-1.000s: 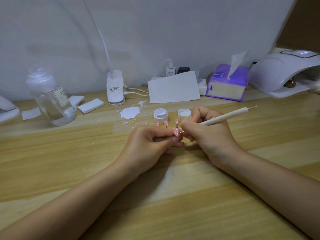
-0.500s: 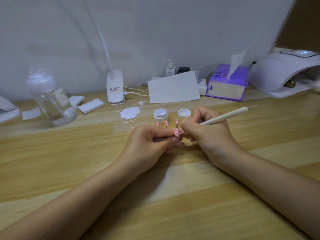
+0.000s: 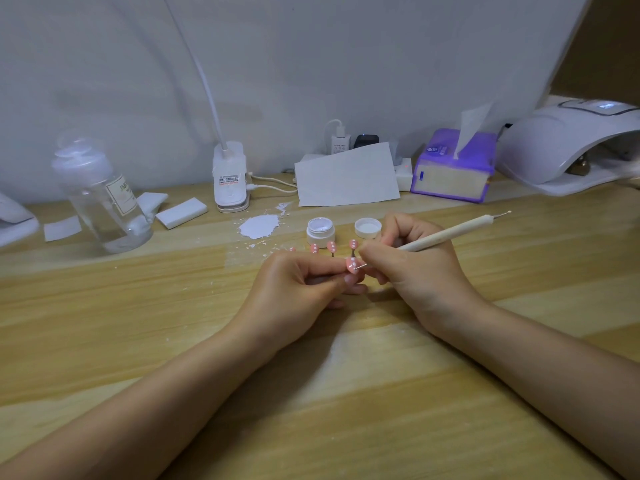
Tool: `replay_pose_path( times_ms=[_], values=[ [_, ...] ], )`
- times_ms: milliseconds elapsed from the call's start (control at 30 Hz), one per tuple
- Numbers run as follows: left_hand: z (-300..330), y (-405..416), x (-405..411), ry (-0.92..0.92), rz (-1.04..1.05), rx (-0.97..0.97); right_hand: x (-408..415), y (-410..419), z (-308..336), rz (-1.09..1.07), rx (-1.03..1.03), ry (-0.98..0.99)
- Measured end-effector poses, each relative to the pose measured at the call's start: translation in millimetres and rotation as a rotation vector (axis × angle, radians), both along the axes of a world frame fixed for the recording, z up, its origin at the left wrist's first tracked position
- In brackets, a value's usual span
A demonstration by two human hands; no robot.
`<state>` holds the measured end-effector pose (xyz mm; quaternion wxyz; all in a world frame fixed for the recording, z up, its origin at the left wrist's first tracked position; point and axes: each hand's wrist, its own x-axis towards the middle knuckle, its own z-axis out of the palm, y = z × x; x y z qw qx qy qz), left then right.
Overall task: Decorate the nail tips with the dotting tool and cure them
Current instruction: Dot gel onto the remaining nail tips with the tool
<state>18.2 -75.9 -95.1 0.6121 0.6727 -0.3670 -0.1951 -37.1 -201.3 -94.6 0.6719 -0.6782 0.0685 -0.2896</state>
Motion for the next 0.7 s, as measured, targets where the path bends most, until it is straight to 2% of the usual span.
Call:
replay_pose_path(
  times_ms=[700],
  values=[
    [0.2,-0.4,-0.2,0.012,0.003,-0.006,0.1,0.6,-0.1,-0.031,-0.017,0.003]
  ],
)
